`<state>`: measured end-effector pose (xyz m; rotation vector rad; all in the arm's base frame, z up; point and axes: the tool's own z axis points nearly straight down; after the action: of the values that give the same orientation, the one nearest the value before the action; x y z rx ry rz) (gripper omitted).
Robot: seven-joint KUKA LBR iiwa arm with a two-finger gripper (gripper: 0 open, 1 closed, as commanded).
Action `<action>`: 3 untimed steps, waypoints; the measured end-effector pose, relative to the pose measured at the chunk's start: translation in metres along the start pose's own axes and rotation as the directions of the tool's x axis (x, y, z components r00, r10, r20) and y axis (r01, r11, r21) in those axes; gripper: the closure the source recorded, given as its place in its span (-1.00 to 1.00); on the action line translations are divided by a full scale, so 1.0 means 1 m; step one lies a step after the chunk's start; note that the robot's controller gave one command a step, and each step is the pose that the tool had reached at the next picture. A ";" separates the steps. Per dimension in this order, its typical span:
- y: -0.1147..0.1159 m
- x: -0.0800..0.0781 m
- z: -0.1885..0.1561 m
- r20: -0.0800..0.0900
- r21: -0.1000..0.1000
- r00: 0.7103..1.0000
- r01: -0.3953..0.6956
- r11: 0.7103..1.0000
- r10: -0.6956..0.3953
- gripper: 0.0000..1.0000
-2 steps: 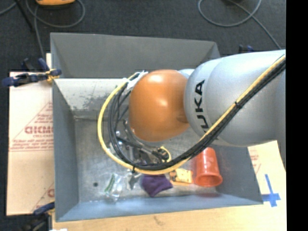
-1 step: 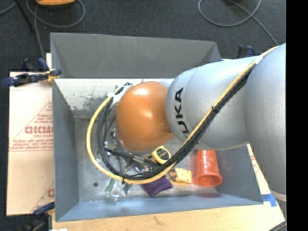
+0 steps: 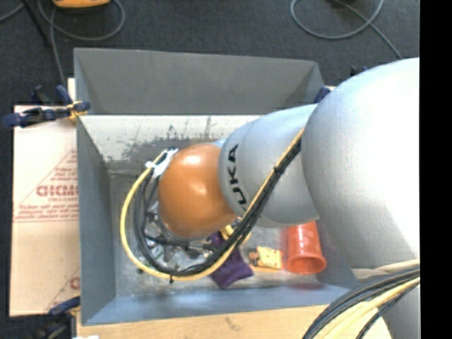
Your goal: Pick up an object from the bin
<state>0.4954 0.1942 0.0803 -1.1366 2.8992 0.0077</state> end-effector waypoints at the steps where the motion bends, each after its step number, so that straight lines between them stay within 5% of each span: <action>1: 0.000 0.000 0.000 0.000 0.000 1.000 -0.001 1.000 0.001 1.00; 2: -0.017 -0.008 -0.118 -0.024 -0.006 0.999 0.032 0.999 -0.032 1.00; 3: -0.017 -0.008 -0.118 -0.024 -0.006 0.999 0.031 1.000 -0.031 1.00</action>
Offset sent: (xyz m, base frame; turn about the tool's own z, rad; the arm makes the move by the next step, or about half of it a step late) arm 0.0136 -0.0083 0.1172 -0.0359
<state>0.5099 0.1859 0.1980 -1.1904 2.9042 0.0021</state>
